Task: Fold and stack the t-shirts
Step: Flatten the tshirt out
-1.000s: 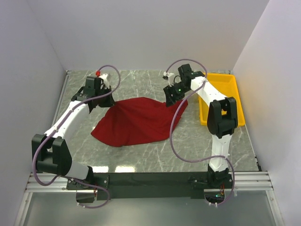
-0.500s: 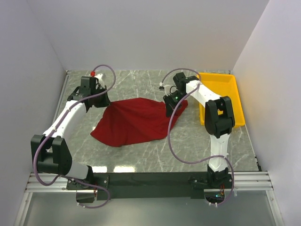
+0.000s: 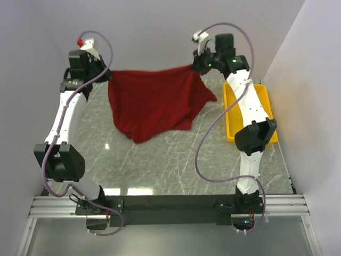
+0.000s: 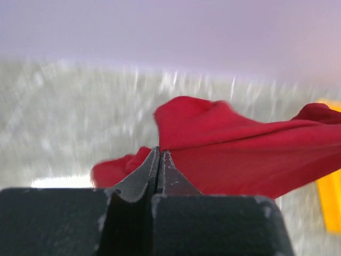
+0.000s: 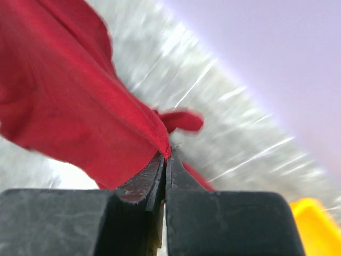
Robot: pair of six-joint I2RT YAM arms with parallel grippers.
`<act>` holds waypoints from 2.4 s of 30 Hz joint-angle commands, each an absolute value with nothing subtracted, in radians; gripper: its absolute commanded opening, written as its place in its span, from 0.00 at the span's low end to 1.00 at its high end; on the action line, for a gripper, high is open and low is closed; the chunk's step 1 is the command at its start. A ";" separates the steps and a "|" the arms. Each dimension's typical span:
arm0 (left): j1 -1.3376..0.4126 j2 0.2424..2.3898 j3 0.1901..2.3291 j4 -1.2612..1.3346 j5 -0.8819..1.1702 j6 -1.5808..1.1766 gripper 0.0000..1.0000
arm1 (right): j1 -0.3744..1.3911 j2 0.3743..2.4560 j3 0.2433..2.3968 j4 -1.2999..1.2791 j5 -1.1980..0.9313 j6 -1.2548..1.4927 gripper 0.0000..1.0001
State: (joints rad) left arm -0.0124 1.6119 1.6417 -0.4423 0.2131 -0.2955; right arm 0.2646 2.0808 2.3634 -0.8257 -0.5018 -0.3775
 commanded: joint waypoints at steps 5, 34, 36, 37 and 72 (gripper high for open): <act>0.037 1.396 1.611 -0.079 0.206 -0.345 0.00 | 0.181 1.768 2.193 -0.385 -0.555 -0.232 0.00; 0.074 0.710 0.959 -0.872 0.408 -0.548 0.76 | 0.404 1.509 1.357 -1.022 -0.857 -1.027 0.70; 0.075 0.710 0.930 -0.818 0.362 -0.587 0.80 | 0.382 1.576 1.411 -0.944 -0.853 -0.891 0.70; 0.074 0.722 0.907 -0.731 0.361 -0.606 0.79 | 0.368 1.601 1.423 -0.907 -0.848 -0.832 0.70; 0.072 1.580 1.043 -0.606 -0.163 -0.925 0.53 | 0.284 1.930 1.628 -0.643 -0.584 -0.252 0.61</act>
